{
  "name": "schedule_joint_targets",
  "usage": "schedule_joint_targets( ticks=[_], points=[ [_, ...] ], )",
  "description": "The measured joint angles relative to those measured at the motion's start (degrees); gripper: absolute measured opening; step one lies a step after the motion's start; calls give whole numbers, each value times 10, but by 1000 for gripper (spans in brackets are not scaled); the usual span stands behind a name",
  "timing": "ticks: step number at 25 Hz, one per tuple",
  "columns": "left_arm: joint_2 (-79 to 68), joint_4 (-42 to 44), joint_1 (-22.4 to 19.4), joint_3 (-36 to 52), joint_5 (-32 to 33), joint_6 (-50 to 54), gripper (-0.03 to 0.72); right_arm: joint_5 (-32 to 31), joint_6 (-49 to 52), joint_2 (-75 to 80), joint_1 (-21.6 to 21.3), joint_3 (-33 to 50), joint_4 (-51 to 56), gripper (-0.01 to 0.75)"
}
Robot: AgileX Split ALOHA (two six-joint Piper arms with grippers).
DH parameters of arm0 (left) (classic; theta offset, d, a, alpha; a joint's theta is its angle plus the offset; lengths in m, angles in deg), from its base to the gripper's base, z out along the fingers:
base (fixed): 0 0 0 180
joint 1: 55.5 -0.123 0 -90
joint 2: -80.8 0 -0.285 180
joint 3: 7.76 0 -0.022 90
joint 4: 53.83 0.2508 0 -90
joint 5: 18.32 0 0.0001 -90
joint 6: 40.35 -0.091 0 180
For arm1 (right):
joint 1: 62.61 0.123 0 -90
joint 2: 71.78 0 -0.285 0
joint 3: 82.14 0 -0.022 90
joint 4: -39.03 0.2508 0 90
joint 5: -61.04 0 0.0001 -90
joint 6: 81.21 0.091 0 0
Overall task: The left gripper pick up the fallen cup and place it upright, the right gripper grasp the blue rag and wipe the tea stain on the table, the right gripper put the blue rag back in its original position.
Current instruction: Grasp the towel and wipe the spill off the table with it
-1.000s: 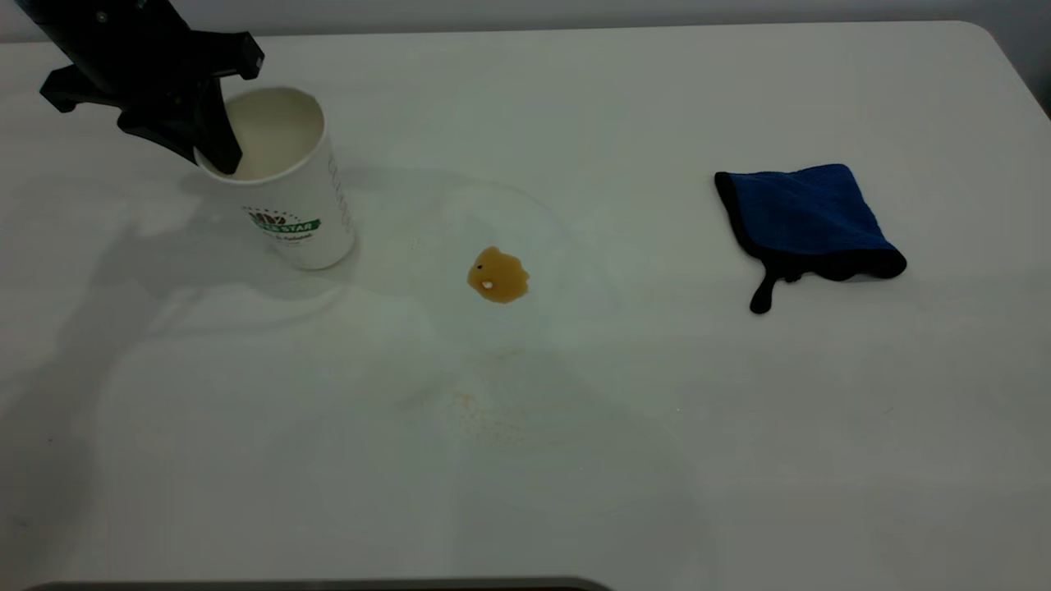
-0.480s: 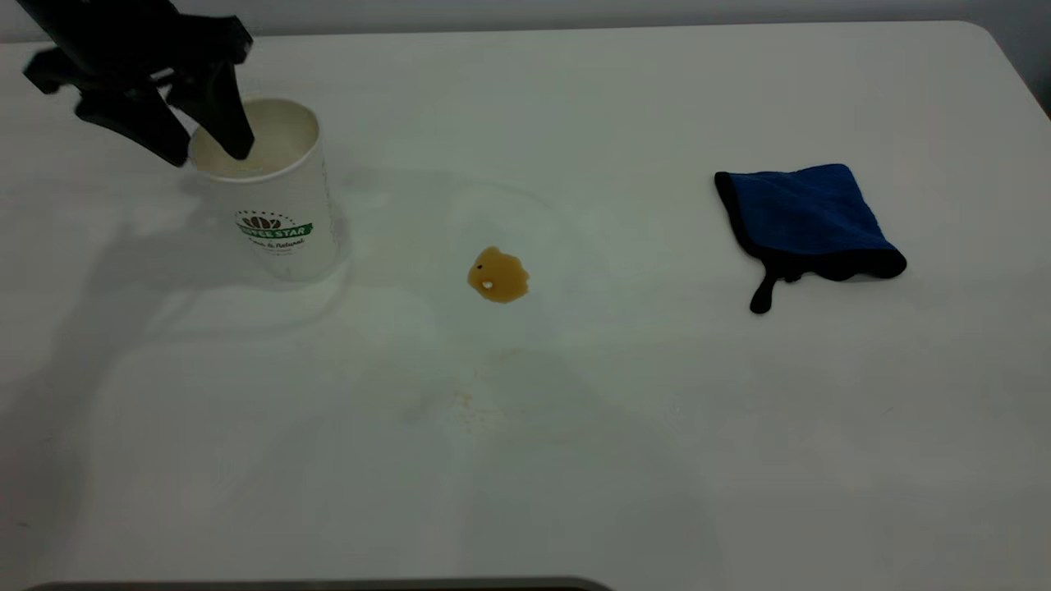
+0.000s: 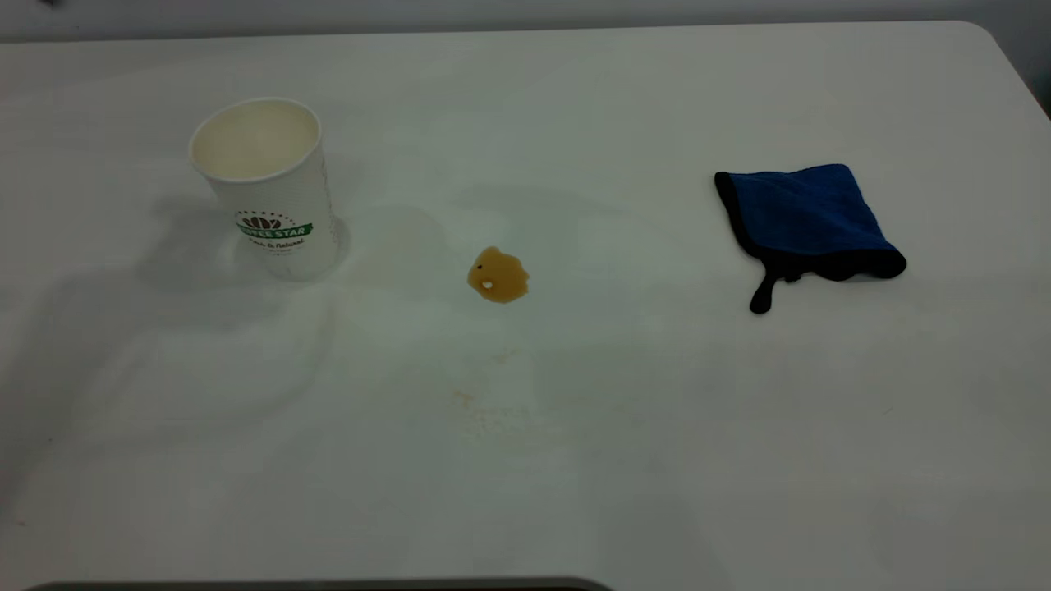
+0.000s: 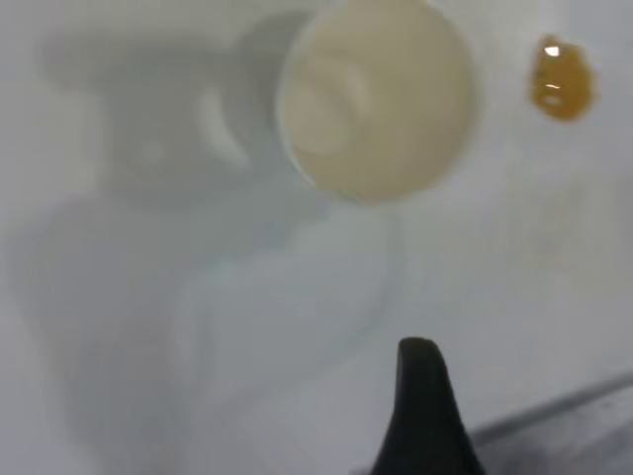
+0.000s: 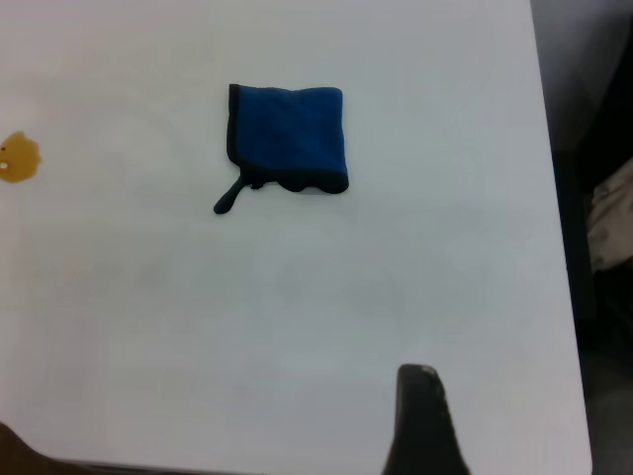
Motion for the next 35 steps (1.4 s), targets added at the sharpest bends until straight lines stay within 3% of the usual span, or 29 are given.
schedule_joint_targets(
  ticks=[6, 19, 27, 35],
  points=[
    [166, 0, 0, 16, 127, 54, 573, 0, 0, 0, 0, 0, 0, 554],
    [523, 34, 0, 316, 128, 76, 566, 0, 0, 0, 0, 0, 0, 554],
    [686, 142, 0, 416, 128, 101, 565, 0, 0, 0, 0, 0, 0, 554],
    [807, 154, 0, 467, 80, 106, 565, 0, 0, 0, 0, 0, 0, 554]
  ],
)
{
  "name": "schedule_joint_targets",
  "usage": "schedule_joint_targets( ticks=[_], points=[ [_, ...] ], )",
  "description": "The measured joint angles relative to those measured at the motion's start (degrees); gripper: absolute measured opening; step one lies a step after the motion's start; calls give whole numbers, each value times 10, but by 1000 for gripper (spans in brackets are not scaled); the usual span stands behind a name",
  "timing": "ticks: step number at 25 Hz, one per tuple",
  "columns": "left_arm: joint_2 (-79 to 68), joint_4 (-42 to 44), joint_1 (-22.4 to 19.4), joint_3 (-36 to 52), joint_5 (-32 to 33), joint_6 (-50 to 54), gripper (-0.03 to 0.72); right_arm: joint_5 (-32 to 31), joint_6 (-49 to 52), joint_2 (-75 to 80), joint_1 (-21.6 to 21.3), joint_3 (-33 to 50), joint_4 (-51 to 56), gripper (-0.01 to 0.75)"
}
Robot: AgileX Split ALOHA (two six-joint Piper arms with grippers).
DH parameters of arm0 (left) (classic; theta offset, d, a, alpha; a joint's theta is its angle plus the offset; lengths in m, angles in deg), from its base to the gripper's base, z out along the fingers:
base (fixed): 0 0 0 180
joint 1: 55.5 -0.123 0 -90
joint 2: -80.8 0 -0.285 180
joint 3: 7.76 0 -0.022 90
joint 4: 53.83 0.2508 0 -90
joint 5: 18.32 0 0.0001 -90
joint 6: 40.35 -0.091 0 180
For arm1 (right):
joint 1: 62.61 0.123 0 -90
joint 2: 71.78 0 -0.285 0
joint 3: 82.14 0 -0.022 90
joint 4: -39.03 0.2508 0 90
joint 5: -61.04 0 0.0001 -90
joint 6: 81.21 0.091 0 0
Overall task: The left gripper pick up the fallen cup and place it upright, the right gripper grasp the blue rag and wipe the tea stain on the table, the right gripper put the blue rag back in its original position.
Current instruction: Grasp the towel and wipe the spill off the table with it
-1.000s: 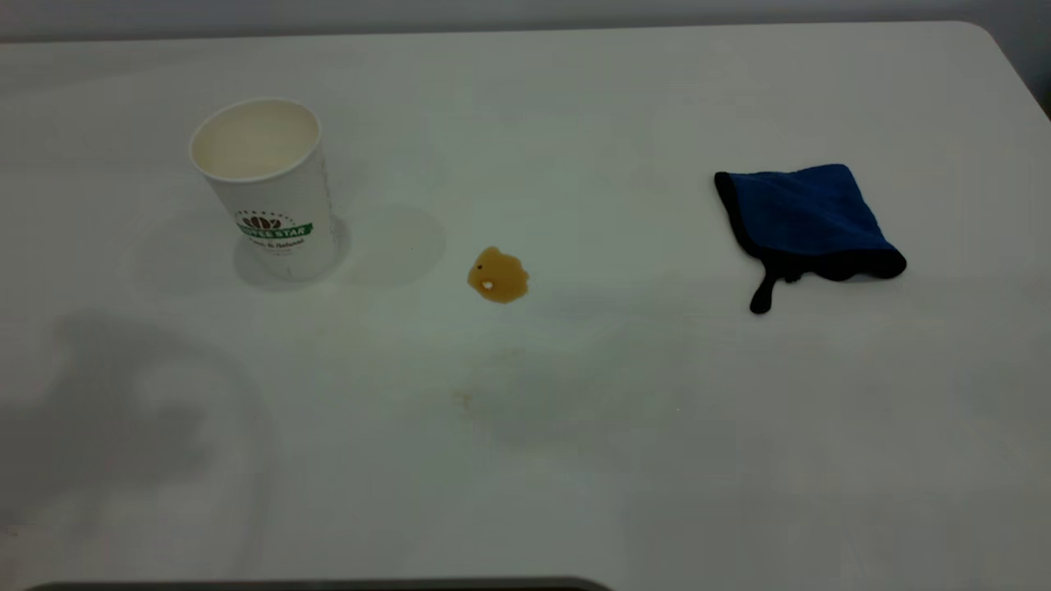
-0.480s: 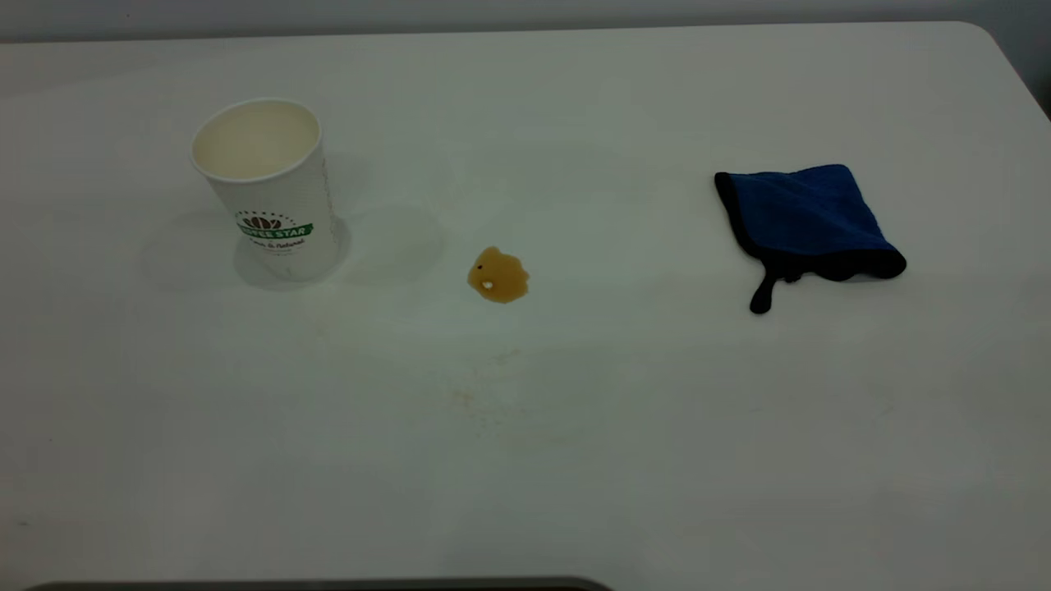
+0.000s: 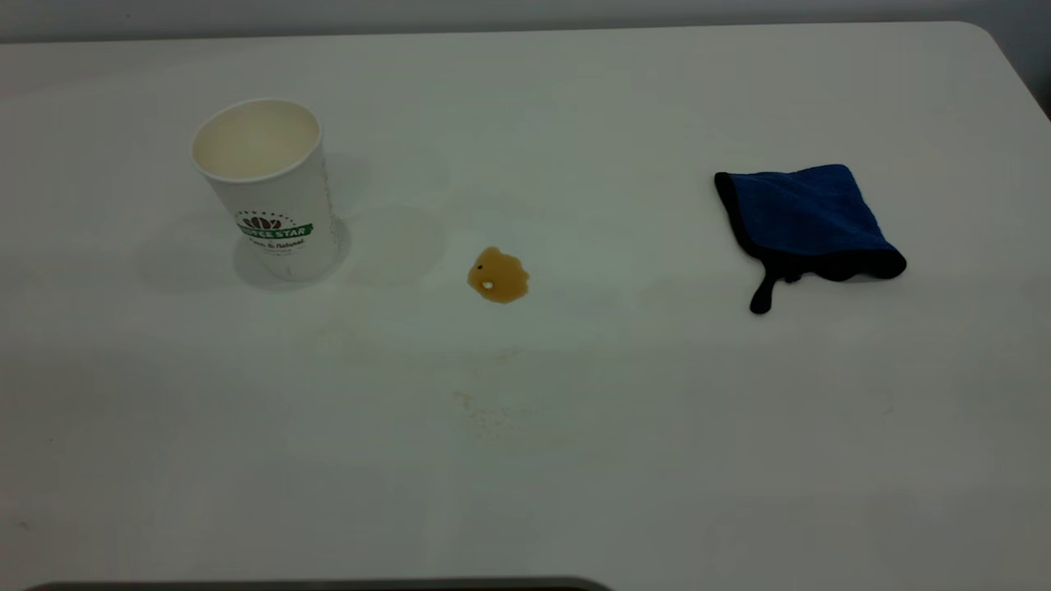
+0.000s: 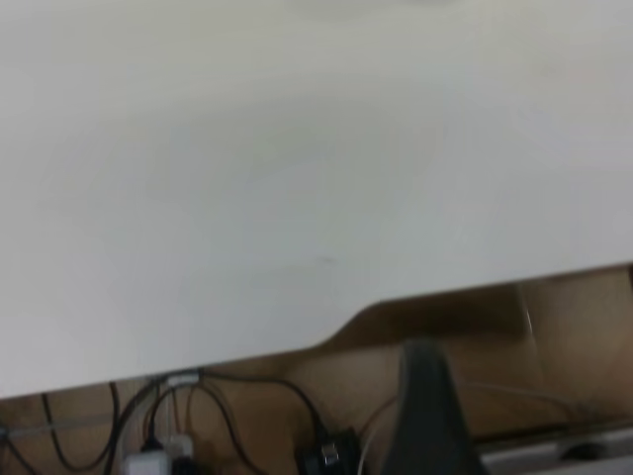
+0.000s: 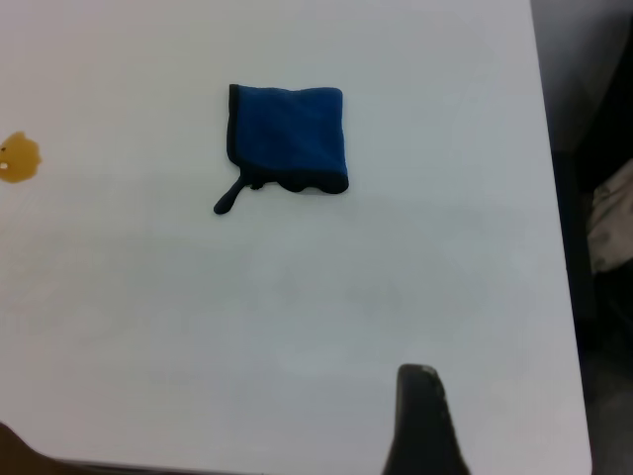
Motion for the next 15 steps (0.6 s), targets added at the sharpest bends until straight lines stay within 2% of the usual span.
schedule_joint_targets(
  ticks=[7, 13, 15],
  points=[
    [82, -7, -6, 3, 20, 1, 565, 0, 0, 0, 0, 0, 0, 554],
    [175, -15, -66, 4, 25, 3, 565, 0, 0, 0, 0, 0, 0, 554],
    [181, -26, -74, 7, 26, 4, 565, 0, 0, 0, 0, 0, 0, 554]
  ],
)
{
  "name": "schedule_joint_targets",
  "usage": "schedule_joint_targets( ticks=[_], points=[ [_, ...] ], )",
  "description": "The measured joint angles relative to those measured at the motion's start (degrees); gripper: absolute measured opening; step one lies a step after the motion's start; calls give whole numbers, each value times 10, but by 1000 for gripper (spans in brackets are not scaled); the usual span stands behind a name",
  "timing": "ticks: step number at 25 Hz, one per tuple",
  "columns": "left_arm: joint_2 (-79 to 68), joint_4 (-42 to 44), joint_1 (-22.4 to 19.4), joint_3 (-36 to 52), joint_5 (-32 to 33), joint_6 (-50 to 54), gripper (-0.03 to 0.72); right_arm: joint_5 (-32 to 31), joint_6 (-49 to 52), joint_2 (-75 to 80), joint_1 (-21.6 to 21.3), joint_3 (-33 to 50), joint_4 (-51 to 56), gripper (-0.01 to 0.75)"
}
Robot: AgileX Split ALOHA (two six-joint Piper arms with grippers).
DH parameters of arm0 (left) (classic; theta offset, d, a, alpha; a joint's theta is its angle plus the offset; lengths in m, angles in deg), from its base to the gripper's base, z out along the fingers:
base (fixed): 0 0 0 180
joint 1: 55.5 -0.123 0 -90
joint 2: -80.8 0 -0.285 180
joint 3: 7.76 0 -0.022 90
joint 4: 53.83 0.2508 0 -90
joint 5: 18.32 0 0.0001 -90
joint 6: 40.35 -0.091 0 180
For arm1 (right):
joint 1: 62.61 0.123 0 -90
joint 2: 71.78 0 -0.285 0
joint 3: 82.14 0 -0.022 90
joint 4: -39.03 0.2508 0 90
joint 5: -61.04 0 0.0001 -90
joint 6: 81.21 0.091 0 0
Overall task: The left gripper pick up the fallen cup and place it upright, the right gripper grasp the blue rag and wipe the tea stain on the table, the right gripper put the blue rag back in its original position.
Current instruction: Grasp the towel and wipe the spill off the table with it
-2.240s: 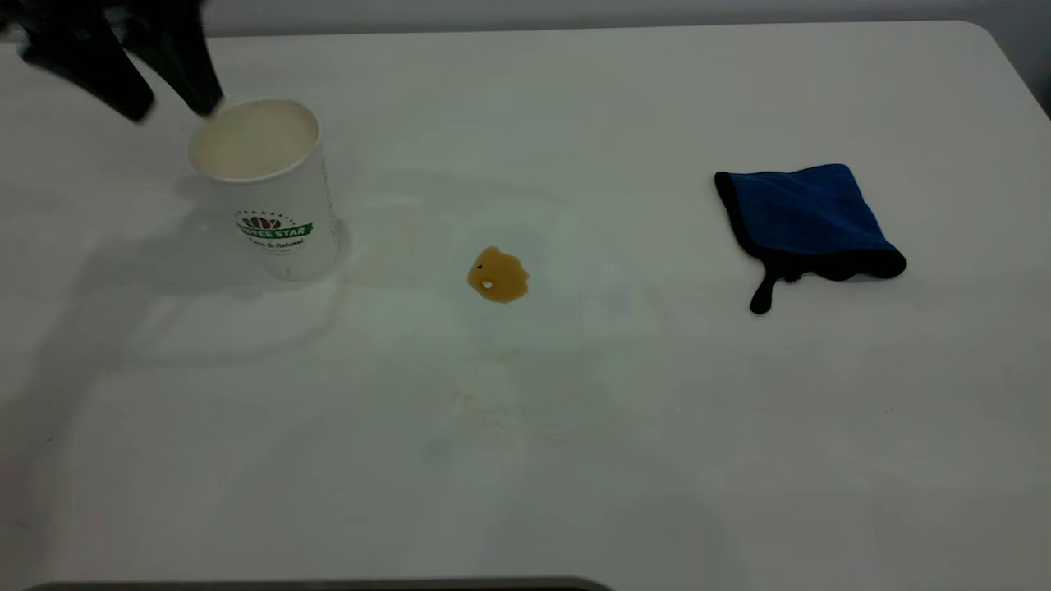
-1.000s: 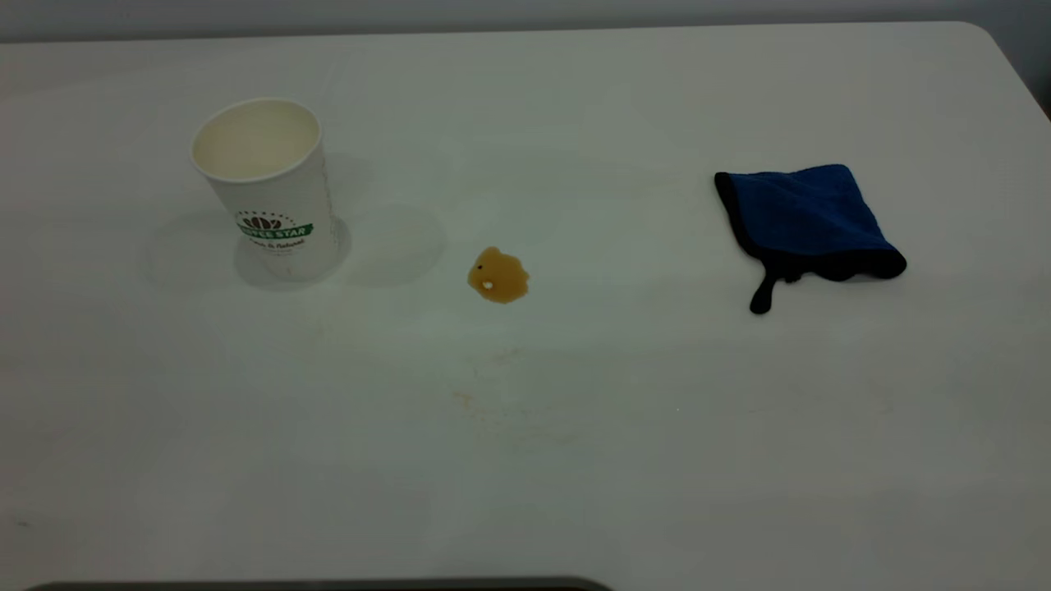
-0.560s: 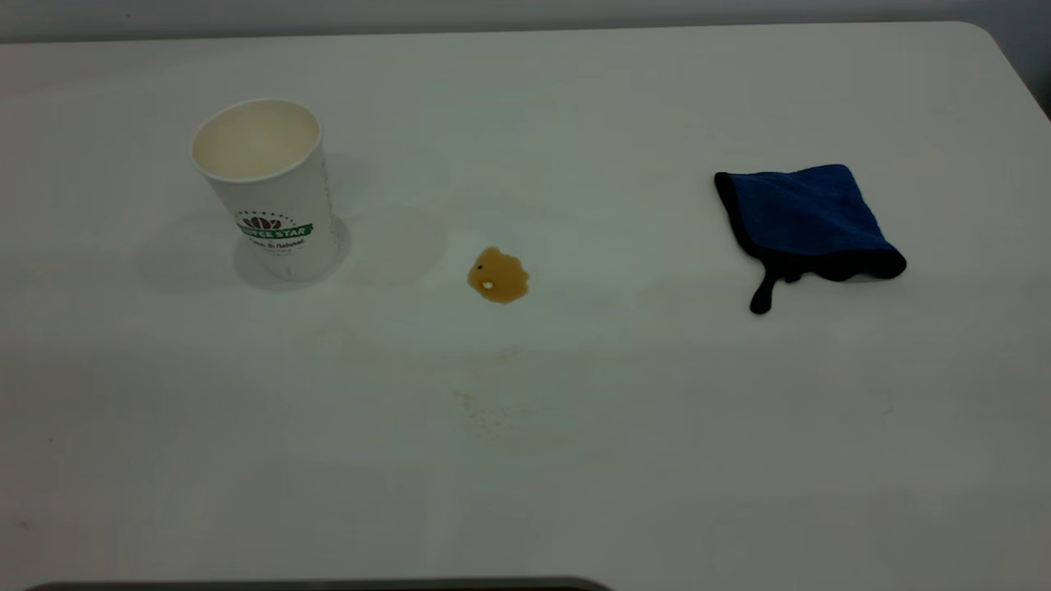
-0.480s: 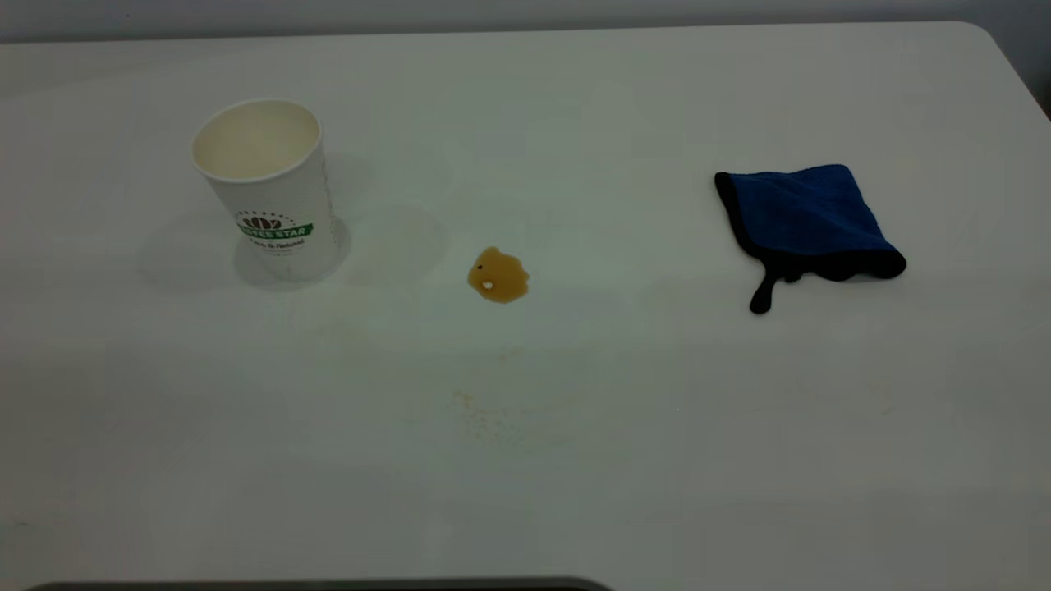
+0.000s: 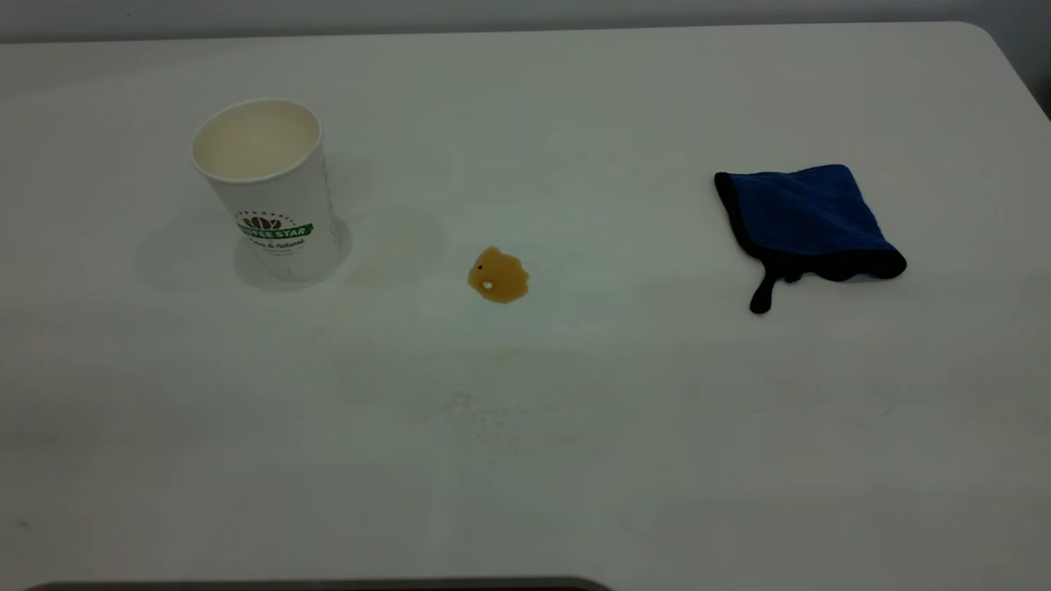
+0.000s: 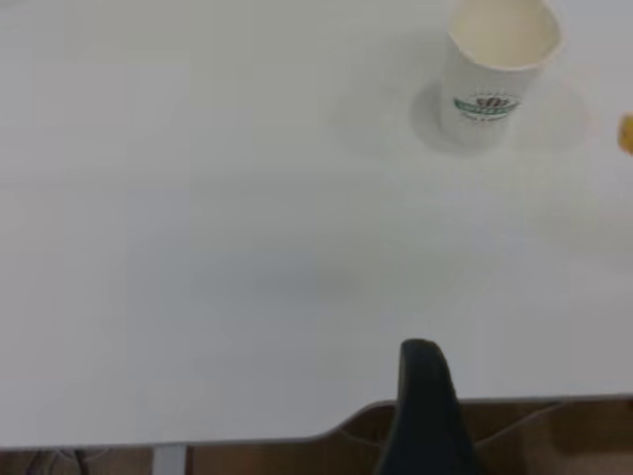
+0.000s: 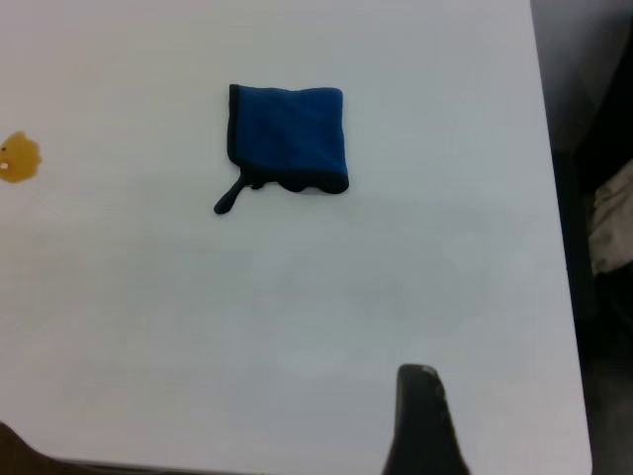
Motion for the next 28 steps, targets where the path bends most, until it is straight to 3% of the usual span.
schedule_joint_targets(
  ticks=[17, 21, 25, 28],
  points=[
    [0, -10, 2, 4, -5, 1, 565, 5, 10, 0, 0, 0, 31, 554],
    [0, -10, 2, 4, -5, 1, 565, 70, 22, 17, 0, 0, 67, 553],
    [0, -10, 2, 4, -5, 1, 565, 107, 11, 113, 0, 0, 107, 599],
    [0, -10, 2, 4, -5, 1, 565, 141, -63, 216, 0, 0, 136, 626]
  ],
)
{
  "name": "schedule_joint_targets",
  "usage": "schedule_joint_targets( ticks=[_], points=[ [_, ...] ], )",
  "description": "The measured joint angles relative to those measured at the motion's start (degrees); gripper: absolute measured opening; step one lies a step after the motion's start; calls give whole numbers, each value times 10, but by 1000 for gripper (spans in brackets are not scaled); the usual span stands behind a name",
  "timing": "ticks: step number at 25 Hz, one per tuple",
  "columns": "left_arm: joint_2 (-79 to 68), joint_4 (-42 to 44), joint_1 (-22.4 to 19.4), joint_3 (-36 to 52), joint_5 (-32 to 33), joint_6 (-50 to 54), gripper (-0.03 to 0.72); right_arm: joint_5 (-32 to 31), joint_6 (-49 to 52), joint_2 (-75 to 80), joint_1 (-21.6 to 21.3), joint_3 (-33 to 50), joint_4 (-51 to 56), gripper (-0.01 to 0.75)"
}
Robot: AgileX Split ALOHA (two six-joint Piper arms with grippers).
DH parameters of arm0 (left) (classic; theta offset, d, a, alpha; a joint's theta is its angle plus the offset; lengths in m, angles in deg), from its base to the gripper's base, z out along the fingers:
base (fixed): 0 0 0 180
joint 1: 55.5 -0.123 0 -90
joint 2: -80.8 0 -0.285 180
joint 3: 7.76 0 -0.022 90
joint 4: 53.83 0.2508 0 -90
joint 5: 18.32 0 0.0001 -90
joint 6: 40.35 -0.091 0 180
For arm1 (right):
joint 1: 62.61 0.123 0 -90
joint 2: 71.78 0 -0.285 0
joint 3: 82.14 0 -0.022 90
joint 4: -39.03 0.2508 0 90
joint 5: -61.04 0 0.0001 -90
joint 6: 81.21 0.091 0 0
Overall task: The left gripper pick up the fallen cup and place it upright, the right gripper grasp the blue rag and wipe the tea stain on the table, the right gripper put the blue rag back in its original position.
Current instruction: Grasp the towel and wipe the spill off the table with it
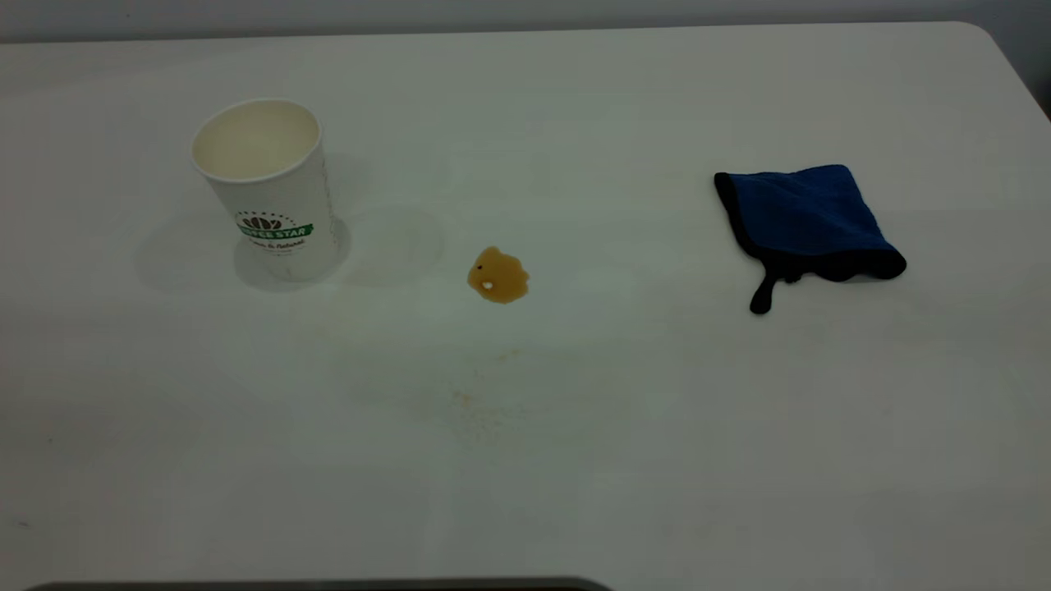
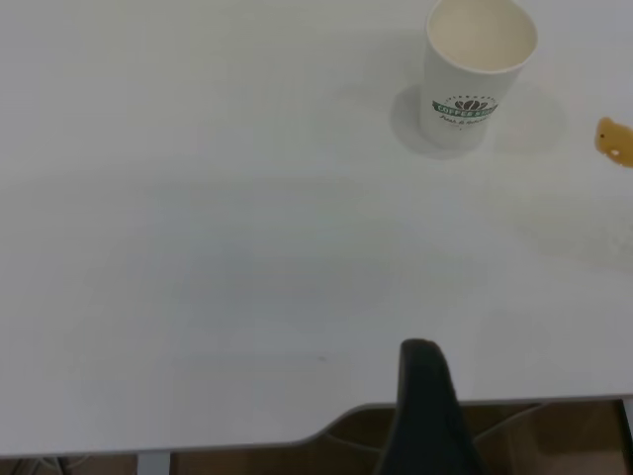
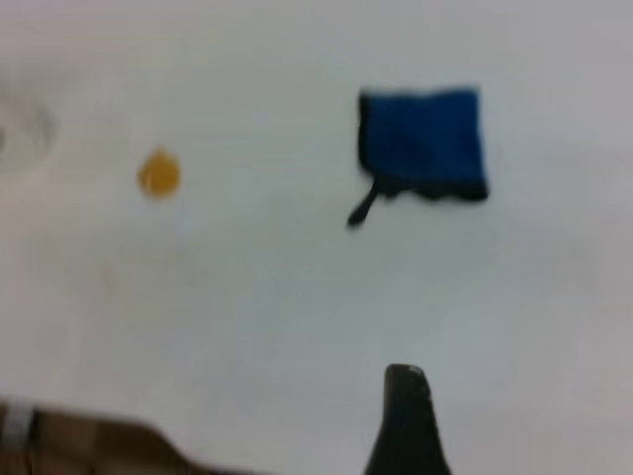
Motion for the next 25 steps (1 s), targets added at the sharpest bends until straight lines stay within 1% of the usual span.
schedule_joint_targets(
  ticks=[2, 6, 8, 10, 14, 17, 21, 25],
  points=[
    [0, 0, 0, 0, 0, 0, 565, 36, -55, 79, 0, 0, 25, 628],
    [0, 0, 0, 0, 0, 0, 565, 131, -173, 231, 0, 0, 100, 623],
    [0, 0, 0, 0, 0, 0, 565, 180, -245, 304, 0, 0, 153, 617],
    [0, 0, 0, 0, 0, 0, 565, 229, -338, 380, 0, -7, 210, 612],
    [0, 0, 0, 0, 0, 1, 565, 296, -518, 538, 1, -56, 337, 603],
    [0, 0, 0, 0, 0, 1, 565, 349, -648, 646, 18, -107, 419, 600],
    [0, 0, 0, 0, 0, 1, 565, 379, -774, 784, 46, -175, 509, 600],
    [0, 0, 0, 0, 0, 1, 565, 389, -822, 903, 55, -249, 548, 600]
  ],
)
